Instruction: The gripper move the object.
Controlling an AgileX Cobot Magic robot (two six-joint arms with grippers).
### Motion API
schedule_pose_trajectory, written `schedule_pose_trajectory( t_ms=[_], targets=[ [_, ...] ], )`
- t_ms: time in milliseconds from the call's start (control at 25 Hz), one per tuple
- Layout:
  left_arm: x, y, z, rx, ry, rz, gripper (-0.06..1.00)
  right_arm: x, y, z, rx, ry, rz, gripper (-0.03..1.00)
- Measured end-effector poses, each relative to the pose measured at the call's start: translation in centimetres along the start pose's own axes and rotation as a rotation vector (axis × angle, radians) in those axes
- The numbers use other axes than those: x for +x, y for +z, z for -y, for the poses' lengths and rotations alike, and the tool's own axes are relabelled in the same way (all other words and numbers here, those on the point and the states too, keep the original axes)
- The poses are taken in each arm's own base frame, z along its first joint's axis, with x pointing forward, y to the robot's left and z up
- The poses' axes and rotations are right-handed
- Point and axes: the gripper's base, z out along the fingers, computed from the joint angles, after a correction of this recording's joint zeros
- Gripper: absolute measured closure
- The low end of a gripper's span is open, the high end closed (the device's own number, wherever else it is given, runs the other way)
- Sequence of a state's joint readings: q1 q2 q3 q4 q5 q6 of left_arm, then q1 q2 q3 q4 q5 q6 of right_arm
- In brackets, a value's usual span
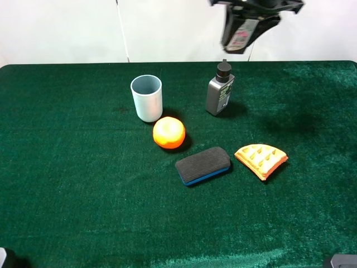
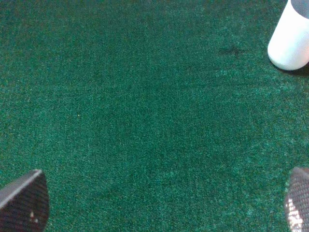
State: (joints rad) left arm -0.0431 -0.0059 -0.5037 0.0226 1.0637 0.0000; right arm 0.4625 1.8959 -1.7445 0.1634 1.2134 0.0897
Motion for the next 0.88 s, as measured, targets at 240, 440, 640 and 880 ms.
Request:
schedule_pose_trajectory(
  t_ms=[240,440,640,880],
  targets=[
    [0.0,0.0,0.0,0.000,0.000,0.000,-0.05,1.0,0.6,-4.8,-0.039,-0.083,-0.008,0.63],
    [0.0,0.0,0.0,0.000,0.000,0.000,-0.05,1.8,0.9,-8.3,-0.075,-0.137,0.022,0.63],
    [0.0,0.0,0.0,0.000,0.000,0.000,-0.05,2.4,1.1,-11.1,-0.120,-0.176,0.063,0.63],
    [0.0,0.0,0.0,0.000,0.000,0.000,-0.05,2.9,1.1,-13.7,-0.172,-0.205,0.125,0.63]
  ],
)
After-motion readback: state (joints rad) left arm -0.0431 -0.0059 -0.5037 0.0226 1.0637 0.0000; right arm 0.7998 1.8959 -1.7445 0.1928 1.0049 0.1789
